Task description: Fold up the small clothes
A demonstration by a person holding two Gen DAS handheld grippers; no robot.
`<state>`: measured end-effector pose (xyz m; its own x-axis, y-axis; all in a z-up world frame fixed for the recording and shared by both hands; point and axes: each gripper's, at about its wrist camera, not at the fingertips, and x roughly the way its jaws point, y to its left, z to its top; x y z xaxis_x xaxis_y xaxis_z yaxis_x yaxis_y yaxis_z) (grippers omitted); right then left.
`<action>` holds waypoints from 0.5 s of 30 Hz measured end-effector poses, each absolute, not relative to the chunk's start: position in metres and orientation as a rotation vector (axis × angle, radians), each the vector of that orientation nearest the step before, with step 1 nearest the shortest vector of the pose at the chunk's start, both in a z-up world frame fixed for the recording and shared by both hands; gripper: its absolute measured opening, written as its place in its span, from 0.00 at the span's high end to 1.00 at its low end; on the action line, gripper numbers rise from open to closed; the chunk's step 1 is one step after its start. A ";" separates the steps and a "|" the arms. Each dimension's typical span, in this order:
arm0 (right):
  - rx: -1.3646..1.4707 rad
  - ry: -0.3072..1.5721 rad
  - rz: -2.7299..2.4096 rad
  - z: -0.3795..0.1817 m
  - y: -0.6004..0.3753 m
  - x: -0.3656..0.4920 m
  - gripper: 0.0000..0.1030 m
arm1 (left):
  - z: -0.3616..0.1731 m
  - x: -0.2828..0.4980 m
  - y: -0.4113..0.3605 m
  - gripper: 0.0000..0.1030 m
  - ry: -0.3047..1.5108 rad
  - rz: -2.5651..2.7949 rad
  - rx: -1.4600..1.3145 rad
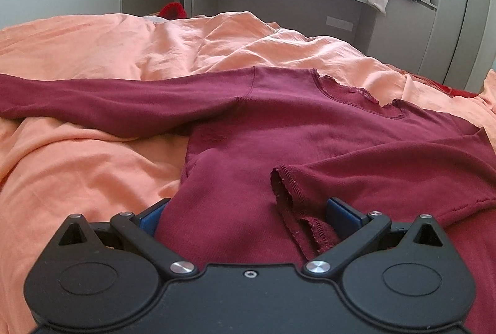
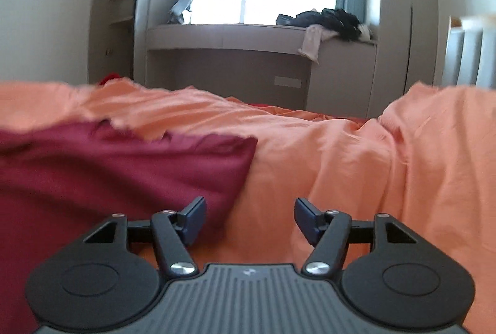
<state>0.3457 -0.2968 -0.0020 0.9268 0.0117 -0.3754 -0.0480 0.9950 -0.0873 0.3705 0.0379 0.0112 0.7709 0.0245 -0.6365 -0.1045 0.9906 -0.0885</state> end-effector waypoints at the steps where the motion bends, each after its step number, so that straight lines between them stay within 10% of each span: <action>1: -0.127 0.387 0.028 -0.006 -0.293 0.341 0.33 | 0.011 0.371 0.038 0.00 0.686 0.071 -0.122; 11: -0.323 0.357 0.020 -0.033 -0.258 0.353 0.52 | 0.011 0.368 0.035 0.00 0.684 0.073 -0.120; 15: -0.344 0.337 0.053 -0.030 -0.255 0.355 0.91 | 0.011 0.369 0.035 0.00 0.683 0.073 -0.117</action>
<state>0.3552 -0.2545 -0.0298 0.9431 -0.0054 -0.3326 -0.1080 0.9407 -0.3215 0.3686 0.0354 0.0106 0.7736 0.0291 -0.6330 -0.1056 0.9909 -0.0834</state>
